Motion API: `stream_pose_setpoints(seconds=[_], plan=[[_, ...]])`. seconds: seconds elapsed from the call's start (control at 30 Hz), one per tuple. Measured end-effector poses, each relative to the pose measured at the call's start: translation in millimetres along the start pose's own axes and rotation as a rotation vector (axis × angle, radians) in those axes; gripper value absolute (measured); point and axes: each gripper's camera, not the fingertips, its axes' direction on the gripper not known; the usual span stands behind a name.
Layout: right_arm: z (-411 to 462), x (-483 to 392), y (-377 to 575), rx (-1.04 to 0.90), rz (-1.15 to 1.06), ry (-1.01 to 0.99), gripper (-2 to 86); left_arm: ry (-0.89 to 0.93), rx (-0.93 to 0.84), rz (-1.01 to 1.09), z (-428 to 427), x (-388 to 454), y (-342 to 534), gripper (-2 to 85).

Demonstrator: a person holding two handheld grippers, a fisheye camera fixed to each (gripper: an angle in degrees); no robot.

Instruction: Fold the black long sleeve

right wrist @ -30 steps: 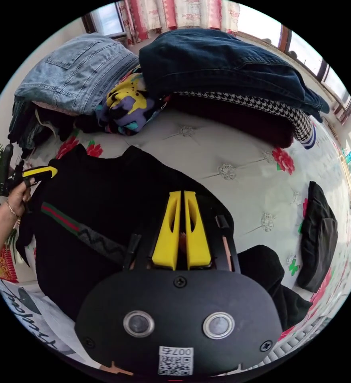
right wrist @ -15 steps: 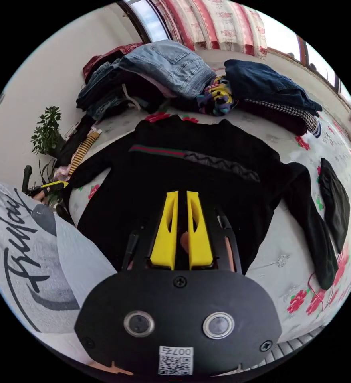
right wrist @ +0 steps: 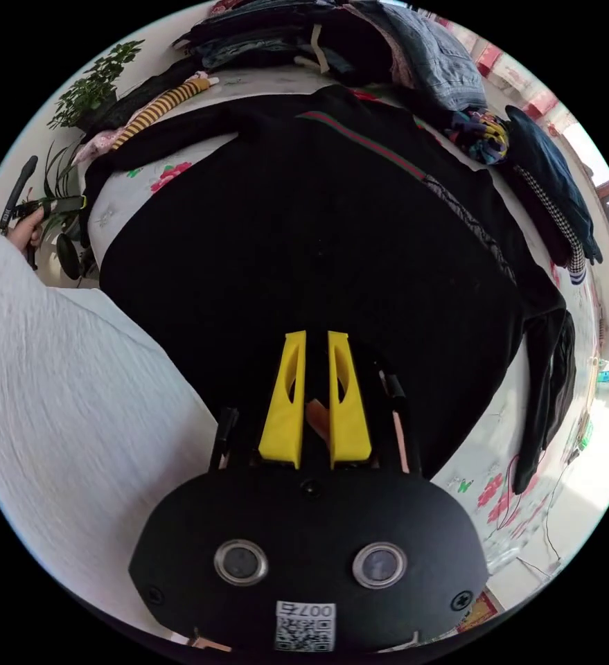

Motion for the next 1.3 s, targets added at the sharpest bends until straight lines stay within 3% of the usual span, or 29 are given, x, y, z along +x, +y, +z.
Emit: stream_pose_setpoints(seconds=[0.13,0.33,0.43,0.53,0.6,0.7,0.77,0.93,1.1,1.3], plan=[[-23,5,12,0.041,0.056,-0.004,6.7,0.064,0.019,-0.038,-11,-18,-1,-0.1],[-77,14,49,0.147,0.174,-0.029,6.9,0.275,0.408,0.027,-104,-13,-4,-0.7],[-102,23,70,0.202,0.249,-0.069,7.0,0.383,0.585,0.157,-156,10,-22,-0.8],[-129,36,92,0.267,0.328,-0.097,7.1,0.494,0.752,0.413,-210,69,-37,-0.8],[-151,49,111,0.321,0.395,-0.109,7.3,0.65,0.804,0.707,-241,140,-37,-0.5],[-171,66,135,0.373,0.485,-0.108,7.7,0.872,0.647,1.095,-238,240,-26,0.7],[-175,76,149,0.372,0.539,-0.109,7.9,0.912,0.495,1.197,-209,289,-18,2.1],[-182,96,187,0.337,0.66,-0.127,8.1,0.856,0.211,1.128,-113,328,-3,4.3],[-181,131,199,0.285,0.734,-0.168,8.3,0.475,0.018,0.972,-15,299,-4,4.8],[-203,182,138,0.326,0.639,-0.17,9.1,0.318,0.004,0.753,25,277,-29,5.1]])
